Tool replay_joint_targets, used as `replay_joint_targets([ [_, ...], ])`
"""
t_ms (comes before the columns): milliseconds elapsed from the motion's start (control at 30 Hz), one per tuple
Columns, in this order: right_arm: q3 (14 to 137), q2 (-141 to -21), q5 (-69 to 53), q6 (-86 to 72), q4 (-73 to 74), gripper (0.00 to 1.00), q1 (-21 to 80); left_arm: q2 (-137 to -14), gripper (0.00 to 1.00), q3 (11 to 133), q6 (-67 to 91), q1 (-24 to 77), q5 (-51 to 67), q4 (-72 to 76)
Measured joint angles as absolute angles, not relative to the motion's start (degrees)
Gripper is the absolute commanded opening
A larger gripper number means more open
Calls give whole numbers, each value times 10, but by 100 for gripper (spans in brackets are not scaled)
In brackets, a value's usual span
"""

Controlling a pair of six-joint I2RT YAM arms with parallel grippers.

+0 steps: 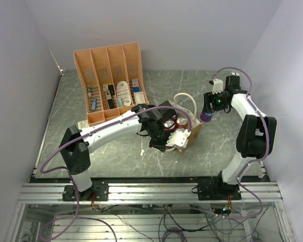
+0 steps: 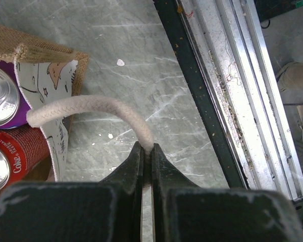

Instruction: Place the beverage into the canvas bag

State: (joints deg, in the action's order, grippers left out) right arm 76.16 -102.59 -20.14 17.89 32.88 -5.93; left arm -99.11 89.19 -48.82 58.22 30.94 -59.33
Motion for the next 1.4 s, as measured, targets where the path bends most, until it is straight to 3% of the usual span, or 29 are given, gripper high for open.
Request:
replay_joint_targets([
  [367,744,-919,-201,183,351,36,-60,-976,7,884,-485,585,302,-576],
  [733,778,-766,-245,209,424,29,-60,-976,7,884,-486,588,300,-571],
  [1000,871,-729,-340,230,469,27,-51,-975,7,883,-486,590,300,-570],
  [1267,873,-686,-455,267,504,24,-28,-966,7,878,-486,590,298,-568],
  [1400,865,-680,-468,277,508,22,39,-966,7,878,-486,590,297,-568],
])
